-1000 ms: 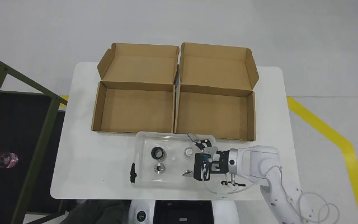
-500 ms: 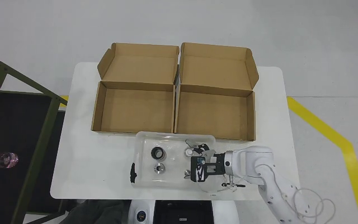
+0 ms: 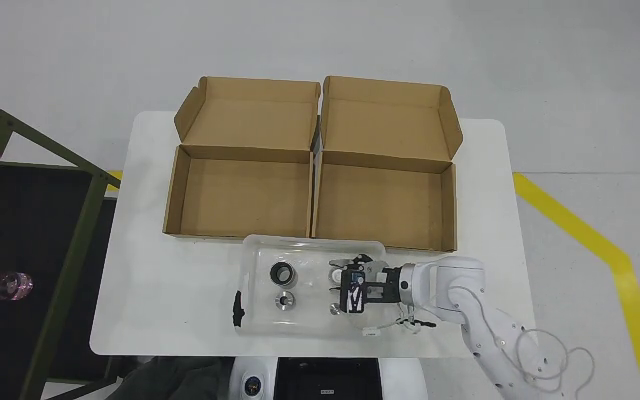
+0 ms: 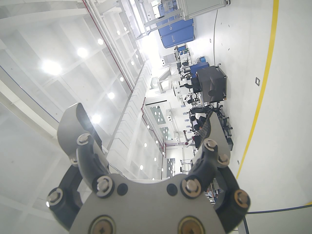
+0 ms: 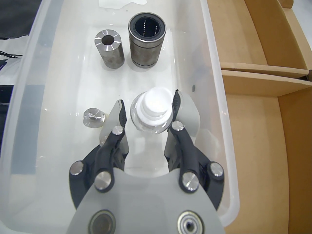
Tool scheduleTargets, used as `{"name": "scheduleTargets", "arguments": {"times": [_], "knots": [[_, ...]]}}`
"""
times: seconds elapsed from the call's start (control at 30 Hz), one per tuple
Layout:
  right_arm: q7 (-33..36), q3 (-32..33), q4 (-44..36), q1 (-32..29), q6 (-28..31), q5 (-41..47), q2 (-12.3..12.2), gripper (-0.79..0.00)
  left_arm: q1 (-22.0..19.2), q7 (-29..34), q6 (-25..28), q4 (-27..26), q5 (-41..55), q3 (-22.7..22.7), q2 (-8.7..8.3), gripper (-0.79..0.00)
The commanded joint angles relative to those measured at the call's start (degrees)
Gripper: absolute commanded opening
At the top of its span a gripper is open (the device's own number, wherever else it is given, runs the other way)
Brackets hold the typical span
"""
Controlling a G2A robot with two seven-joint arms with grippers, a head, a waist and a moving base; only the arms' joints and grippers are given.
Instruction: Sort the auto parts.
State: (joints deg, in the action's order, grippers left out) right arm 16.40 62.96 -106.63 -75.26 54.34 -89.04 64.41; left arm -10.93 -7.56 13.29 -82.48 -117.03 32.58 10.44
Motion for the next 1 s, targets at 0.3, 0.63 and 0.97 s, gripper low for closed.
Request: {"name": "scheduleTargets", "arguments": {"times": [0.3, 0.63, 0.97], "knots": [[-3.1, -0.1, -1.7, 0.8, -0.2, 4.2, -0.2, -0.785, 0.0, 0.0, 0.0, 0.0, 0.0, 0.0, 0.0, 0.0], [-7.5, 1.0, -4.5, 2.1, -1.7, 11.1, -0.2, -0.785, 0.0, 0.0, 0.0, 0.0, 0.0, 0.0, 0.0, 0.0], [-10.7, 2.1, -6.2, 4.5, -3.3, 13.0, -0.3, -0.785, 0.0, 0.0, 0.0, 0.0, 0.0, 0.0, 0.0, 0.0]]}}
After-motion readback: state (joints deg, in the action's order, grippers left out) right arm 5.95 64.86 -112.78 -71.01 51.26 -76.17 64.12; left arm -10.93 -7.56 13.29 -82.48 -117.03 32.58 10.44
